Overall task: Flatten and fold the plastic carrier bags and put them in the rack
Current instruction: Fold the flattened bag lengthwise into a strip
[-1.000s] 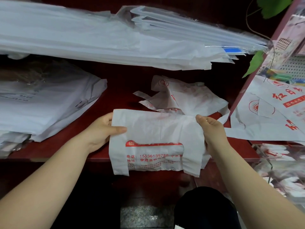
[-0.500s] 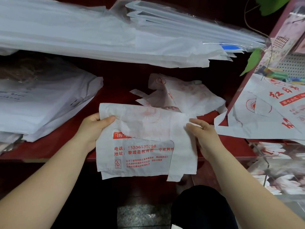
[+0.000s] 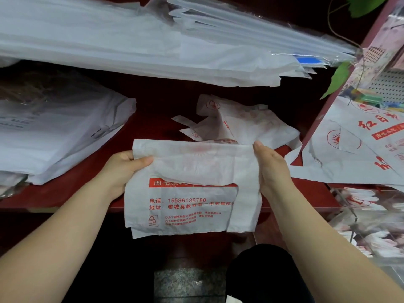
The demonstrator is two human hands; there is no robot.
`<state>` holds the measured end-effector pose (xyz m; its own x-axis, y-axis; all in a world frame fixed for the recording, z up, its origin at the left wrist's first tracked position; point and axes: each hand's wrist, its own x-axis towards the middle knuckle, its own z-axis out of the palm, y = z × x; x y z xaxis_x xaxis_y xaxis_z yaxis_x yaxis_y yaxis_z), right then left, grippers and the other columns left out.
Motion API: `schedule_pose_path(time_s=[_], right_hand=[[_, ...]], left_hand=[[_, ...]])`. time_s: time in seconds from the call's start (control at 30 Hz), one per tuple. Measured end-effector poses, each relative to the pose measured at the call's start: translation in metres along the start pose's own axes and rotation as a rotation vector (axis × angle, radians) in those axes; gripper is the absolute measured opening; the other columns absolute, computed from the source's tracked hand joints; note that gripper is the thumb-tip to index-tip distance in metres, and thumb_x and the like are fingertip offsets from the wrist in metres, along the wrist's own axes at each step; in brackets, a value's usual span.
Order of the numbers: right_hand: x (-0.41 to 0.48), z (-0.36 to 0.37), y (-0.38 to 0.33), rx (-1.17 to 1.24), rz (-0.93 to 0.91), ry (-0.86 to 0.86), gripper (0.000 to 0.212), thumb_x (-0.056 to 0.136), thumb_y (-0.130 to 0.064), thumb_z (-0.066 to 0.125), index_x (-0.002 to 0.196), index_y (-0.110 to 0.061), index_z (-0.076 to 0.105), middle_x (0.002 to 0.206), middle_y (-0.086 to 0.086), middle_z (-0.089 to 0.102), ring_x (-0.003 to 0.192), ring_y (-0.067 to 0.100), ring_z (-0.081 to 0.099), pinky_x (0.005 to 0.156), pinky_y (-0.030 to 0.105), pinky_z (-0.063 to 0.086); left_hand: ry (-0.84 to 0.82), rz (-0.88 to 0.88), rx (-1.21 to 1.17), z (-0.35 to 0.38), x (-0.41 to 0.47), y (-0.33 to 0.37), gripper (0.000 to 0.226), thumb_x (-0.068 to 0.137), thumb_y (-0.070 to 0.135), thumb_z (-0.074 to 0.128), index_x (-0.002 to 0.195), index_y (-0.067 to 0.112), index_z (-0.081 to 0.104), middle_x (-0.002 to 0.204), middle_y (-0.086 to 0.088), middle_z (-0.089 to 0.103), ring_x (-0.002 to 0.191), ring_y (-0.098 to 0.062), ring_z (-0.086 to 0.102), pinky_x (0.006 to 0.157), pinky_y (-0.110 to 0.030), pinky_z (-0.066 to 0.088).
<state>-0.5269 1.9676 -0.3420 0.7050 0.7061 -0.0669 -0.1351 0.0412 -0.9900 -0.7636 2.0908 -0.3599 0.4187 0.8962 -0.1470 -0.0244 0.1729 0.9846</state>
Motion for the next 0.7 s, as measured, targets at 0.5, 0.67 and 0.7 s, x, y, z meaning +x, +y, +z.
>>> schedule_pose_path(time_s=[0.5, 0.67, 0.7], right_hand=[[-0.002, 0.013, 0.01, -0.705, -0.273, 0.236, 0.024, 0.091, -0.014, 0.05, 0.113, -0.005, 0.047, 0.082, 0.002, 0.056, 0.069, 0.013, 0.05, 0.057, 0.017, 0.037], [-0.013, 0.04, 0.031, -1.219, -0.625, -0.302, 0.043, 0.092, -0.025, 0.04, 0.129, -0.005, 0.046, 0.146, 0.017, 0.032, 0.134, 0.031, 0.03, 0.107, 0.039, 0.024], [-0.014, 0.044, 0.035, -1.3, -0.573, -0.391, 0.048, 0.094, -0.031, 0.034, 0.135, -0.008, 0.039, 0.151, 0.014, 0.022, 0.139, 0.027, 0.02, 0.111, 0.039, 0.016]], left_hand=[[0.435, 0.2, 0.468, 0.007, 0.034, -0.01, 0.04, 0.087, 0.028, 0.06, 0.061, 0.0, 0.048, 0.058, -0.012, 0.041, 0.058, -0.022, 0.038, 0.057, -0.029, 0.03], [0.513, 0.14, 0.836, 0.01, 0.039, -0.011, 0.049, 0.09, 0.038, 0.053, 0.053, 0.012, 0.032, 0.053, -0.005, 0.038, 0.06, -0.028, 0.041, 0.054, -0.029, 0.025], [0.523, 0.133, 0.9, 0.009, 0.041, -0.011, 0.047, 0.09, 0.04, 0.051, 0.055, 0.012, 0.037, 0.057, -0.006, 0.043, 0.065, -0.031, 0.047, 0.056, -0.029, 0.027]])
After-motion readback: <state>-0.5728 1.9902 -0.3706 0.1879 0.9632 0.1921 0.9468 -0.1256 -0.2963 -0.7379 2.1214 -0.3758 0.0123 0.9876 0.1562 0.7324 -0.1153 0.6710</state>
